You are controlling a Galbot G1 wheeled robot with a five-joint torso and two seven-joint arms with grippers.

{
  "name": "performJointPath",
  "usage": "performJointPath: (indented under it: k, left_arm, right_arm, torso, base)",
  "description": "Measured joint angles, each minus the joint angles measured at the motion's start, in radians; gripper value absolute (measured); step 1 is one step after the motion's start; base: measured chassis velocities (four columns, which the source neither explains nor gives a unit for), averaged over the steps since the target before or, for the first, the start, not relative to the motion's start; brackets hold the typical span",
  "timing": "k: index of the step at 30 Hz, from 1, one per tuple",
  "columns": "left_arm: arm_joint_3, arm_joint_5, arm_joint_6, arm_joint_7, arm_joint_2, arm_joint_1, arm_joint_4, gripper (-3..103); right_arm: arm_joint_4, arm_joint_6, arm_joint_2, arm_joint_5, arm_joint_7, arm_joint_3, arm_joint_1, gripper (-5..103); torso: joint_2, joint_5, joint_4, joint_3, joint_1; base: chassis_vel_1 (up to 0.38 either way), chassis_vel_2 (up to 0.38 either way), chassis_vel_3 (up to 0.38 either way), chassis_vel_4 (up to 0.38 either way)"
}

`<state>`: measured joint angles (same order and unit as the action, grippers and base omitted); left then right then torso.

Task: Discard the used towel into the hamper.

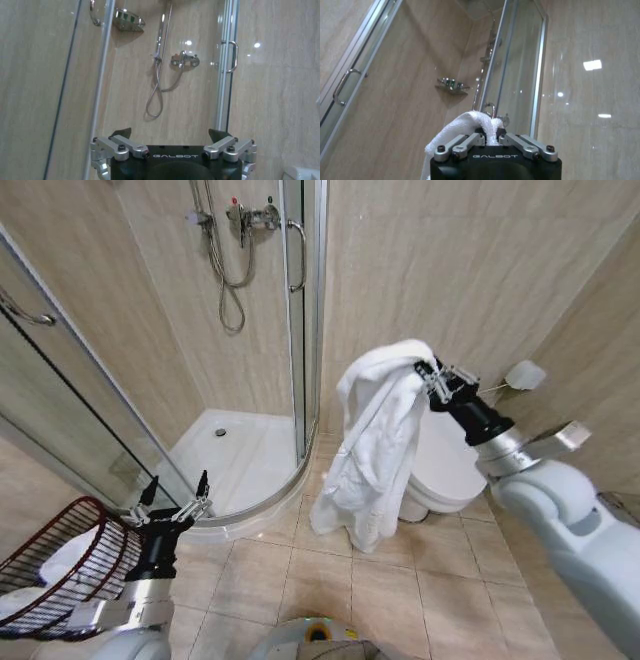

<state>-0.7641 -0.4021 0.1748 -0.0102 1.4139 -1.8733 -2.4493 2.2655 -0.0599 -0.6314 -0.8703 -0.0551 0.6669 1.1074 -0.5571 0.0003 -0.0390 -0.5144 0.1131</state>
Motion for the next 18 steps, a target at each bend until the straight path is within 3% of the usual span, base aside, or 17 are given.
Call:
performJointPath:
  k: [18]
  left_arm:
    - [0.000, 0.000, 0.000, 0.000, 0.000, 0.000, 0.000, 100]
  right_arm:
    - [0.029, 0.008, 0.005, -0.035, -0.001, -0.007, -0.022, 9]
  torso:
    - [0.000, -0.0005, -0.0002, 0.000, 0.000]
  base:
    - [0.048, 0.051, 0.055, 0.049]
